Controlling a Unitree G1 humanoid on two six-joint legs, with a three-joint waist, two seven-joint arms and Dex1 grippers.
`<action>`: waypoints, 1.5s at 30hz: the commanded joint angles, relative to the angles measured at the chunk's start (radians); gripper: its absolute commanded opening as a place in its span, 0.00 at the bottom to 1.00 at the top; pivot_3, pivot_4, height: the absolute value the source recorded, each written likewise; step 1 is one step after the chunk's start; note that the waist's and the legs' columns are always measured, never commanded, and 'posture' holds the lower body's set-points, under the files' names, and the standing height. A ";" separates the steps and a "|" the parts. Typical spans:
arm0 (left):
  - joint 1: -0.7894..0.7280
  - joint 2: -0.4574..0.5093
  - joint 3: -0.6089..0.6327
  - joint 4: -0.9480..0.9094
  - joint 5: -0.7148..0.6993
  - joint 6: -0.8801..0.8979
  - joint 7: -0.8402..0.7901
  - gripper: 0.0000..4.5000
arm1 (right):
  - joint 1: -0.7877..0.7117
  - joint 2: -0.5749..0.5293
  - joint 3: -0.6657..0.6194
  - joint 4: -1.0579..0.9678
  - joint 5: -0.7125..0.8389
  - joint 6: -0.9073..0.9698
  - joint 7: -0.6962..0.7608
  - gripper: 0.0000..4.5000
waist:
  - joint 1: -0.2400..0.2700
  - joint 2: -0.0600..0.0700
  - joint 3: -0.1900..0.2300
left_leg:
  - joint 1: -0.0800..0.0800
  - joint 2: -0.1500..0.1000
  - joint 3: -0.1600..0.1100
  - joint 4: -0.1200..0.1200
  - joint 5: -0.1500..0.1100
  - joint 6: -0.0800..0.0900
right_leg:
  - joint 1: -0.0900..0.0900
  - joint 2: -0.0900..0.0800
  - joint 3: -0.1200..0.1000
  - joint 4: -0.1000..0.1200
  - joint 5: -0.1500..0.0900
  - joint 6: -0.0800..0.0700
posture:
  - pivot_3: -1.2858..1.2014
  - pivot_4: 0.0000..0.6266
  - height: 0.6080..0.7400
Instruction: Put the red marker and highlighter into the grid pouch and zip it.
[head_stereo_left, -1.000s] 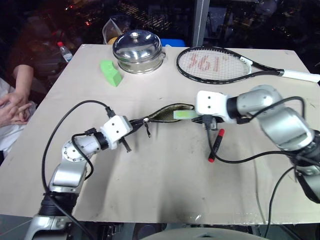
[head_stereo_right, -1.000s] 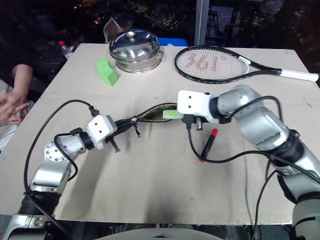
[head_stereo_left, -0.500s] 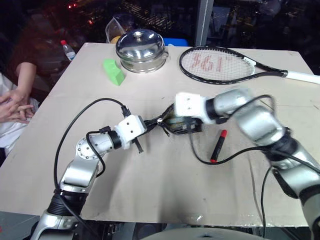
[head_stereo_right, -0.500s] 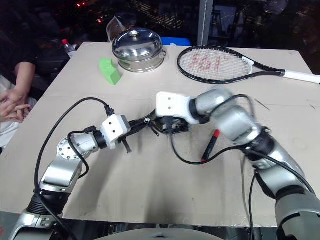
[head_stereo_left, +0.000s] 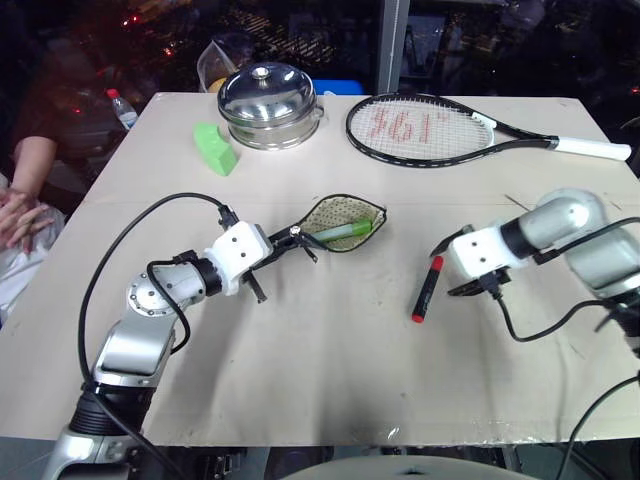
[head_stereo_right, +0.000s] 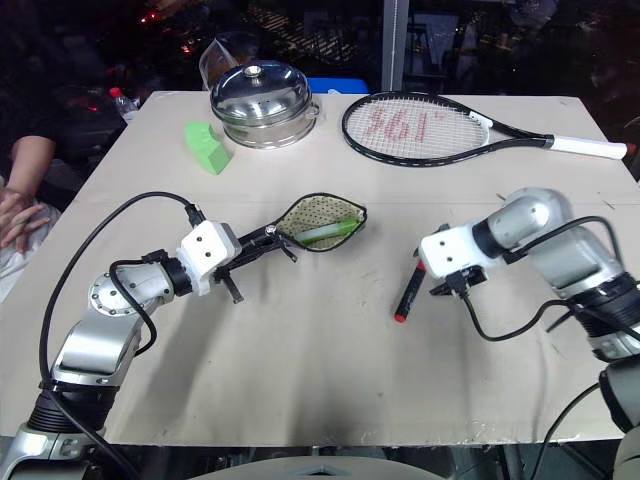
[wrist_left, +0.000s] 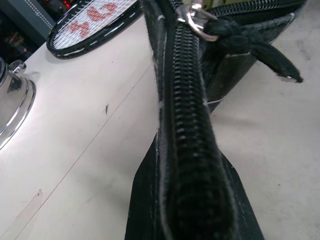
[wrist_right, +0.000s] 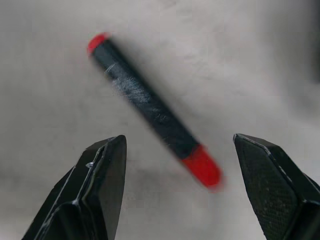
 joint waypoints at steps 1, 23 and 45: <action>0.020 0.003 0.023 -0.075 -0.001 0.012 0.022 0.00 | -0.058 0.040 0.024 0.127 -0.031 -0.138 0.036 0.76 | 0.001 -0.001 0.000 | 0.000 0.000 0.000 0.000 0.000 0.000 | 0.000 0.000 0.000 0.000 0.000 0.000 | 0.52 0.24 1.00; 0.066 -0.035 -0.014 -0.061 0.020 -0.047 0.060 0.00 | 0.109 0.048 -0.202 -0.816 0.040 1.137 -0.419 0.05 | 0.022 -0.003 0.000 | 0.003 0.007 0.001 -0.005 0.000 -0.001 | 0.000 -0.005 0.001 0.000 0.001 -0.008 | 0.52 0.24 1.00; -0.097 -0.148 -0.194 -0.013 0.186 -0.105 0.100 0.00 | -0.239 0.212 0.296 -0.337 -0.311 0.813 -0.499 0.05 | 0.019 -0.003 0.000 | -0.001 0.003 0.000 -0.004 0.000 -0.001 | -0.003 0.001 -0.003 0.000 0.001 -0.007 | 0.52 0.24 1.00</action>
